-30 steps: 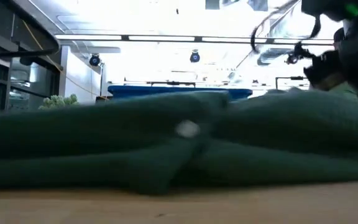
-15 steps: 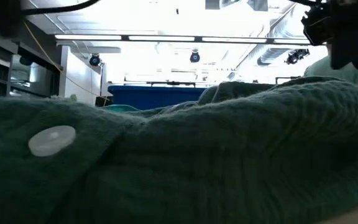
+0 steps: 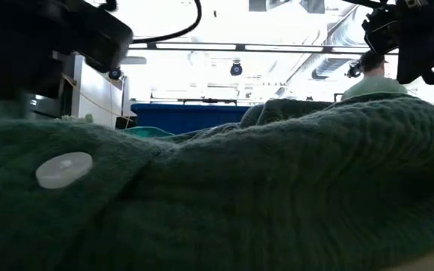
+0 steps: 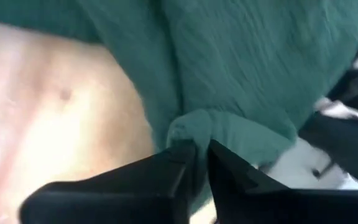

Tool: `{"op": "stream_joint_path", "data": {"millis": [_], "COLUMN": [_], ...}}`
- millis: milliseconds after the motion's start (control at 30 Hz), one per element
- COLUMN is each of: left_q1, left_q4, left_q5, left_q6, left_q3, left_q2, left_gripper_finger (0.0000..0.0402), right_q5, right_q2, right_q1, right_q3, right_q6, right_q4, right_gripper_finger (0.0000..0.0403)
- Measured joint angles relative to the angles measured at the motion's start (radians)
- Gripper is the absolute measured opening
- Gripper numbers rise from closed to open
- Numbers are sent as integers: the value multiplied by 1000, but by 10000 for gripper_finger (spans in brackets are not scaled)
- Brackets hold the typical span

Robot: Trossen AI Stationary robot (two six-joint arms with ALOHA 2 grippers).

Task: Fold laundry
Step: Fold the green polo shirt from the blue laundry bin

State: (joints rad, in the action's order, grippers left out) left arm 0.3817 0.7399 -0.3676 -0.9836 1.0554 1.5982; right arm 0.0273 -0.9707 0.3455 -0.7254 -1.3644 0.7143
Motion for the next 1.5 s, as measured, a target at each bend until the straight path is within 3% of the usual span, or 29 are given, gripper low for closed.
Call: {"op": "stream_joint_path", "data": {"millis": [100,300,533,633,733,867,967,1033,1200,1500], "left_q1": [28,74,18,-32,-87,-188,-263,-298,-344,-267], "left_q4": [-11,-36,30,162,280,249,86,50,47,18], "left_q5": [-74,-121,-49,36,209,447,470,473,502,530], "left_q6": [-16,-78,-139,-122,-89,-86,-30,-9,46,19], "left_q3": [0,0,0,0,0,-2,-31,-43,-45,-45], "left_q2": [0,0,-2,-11,-22,-19,5,28,52,50], "left_gripper_finger": [74,163,229,236,236,236,216,182,25,1], "right_q5": [-1,9,29,29,29,34,49,77,135,122], "right_q2": [0,0,0,0,0,0,1,1,-17,-312], "right_q1": [0,0,0,0,0,0,0,0,-1,0], "right_q3": [0,-1,-1,-1,-1,-1,-1,-1,-1,-1], "right_q6": [15,61,67,68,68,65,55,31,-33,-78], "right_q4": [1,3,18,23,23,23,22,17,-74,-528], "right_gripper_finger": [0,0,0,0,0,0,0,0,0,0]}}
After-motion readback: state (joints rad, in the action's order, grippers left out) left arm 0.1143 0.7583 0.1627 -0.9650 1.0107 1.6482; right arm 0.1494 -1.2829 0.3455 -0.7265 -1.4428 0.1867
